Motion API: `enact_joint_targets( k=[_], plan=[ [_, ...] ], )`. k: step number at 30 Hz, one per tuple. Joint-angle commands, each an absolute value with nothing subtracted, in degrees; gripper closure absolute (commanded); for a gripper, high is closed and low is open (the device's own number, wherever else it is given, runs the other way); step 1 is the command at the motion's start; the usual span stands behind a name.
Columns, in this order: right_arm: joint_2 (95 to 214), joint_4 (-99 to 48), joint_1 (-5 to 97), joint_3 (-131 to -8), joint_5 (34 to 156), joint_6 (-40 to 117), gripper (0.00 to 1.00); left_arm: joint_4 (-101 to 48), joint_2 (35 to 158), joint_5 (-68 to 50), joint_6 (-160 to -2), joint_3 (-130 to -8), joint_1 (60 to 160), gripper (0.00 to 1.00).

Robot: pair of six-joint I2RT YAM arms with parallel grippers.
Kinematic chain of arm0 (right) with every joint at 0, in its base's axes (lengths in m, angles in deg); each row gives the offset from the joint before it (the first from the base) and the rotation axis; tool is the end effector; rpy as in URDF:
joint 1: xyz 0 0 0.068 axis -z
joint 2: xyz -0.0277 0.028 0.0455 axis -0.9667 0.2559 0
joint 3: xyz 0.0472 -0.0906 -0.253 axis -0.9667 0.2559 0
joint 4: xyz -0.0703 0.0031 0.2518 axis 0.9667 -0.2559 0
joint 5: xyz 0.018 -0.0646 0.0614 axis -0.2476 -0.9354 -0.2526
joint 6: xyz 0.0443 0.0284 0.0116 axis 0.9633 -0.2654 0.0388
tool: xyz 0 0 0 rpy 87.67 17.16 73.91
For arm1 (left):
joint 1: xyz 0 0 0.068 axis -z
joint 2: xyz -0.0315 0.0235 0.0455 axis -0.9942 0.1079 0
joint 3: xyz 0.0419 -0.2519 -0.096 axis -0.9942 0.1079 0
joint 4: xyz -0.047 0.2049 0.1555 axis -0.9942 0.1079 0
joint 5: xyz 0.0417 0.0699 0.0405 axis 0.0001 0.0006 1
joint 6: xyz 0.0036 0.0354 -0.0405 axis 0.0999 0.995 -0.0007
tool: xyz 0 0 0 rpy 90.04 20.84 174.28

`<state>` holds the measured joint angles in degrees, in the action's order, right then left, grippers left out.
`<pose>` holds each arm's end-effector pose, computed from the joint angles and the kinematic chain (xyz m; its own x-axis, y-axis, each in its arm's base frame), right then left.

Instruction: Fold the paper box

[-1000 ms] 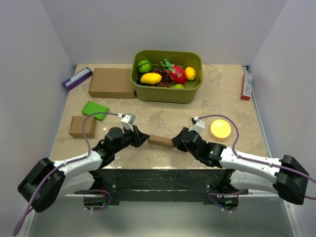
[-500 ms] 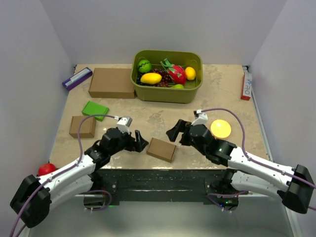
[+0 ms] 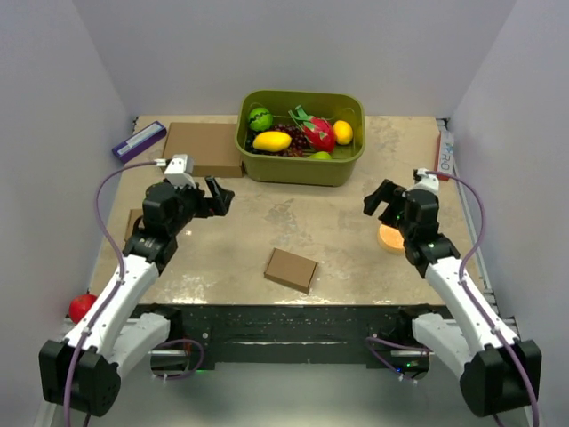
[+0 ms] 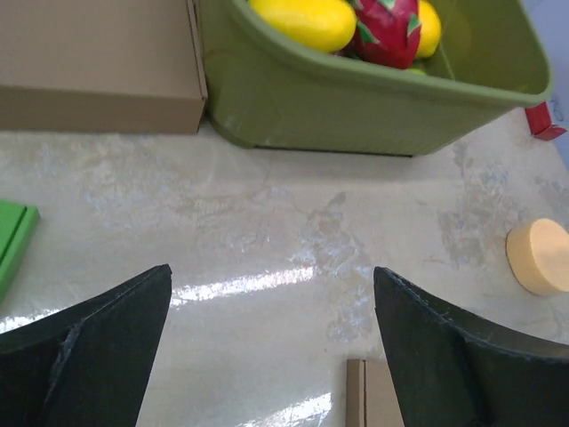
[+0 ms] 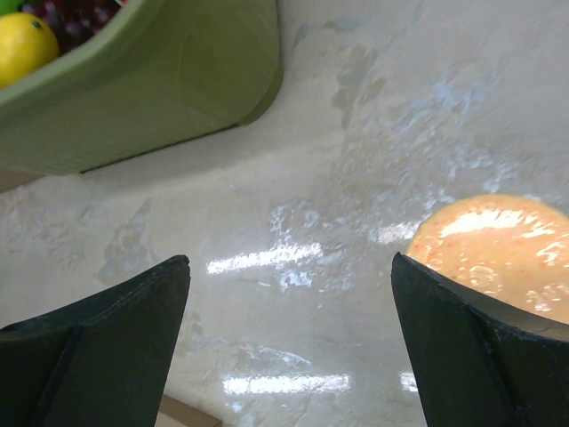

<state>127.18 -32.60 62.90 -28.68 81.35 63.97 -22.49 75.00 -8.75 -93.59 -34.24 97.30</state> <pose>0.2092 0.0414 0.2554 -0.4297 0.4479 -0.7841 0.1349 0.8904 0.4347 0.2120 -0.0563 0.2800 -0.4287 -0.3180 -0.8456 0.2050 0.8773 -0.4339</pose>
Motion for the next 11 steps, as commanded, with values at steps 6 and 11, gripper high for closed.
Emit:
enact_joint_targets(
  k=[6, 11],
  plan=[
    [117.9, -33.4, 65.2, -29.9, 77.8, 53.8, 0.01, -19.2, 68.6, -3.8, -85.3, -37.3, 97.1, 0.01],
    [116.5, -33.9, 65.1, -29.9, 76.6, 53.0, 0.01, -19.0, 67.6, -2.7, -85.9, -37.7, 97.2, 0.00]
  ],
)
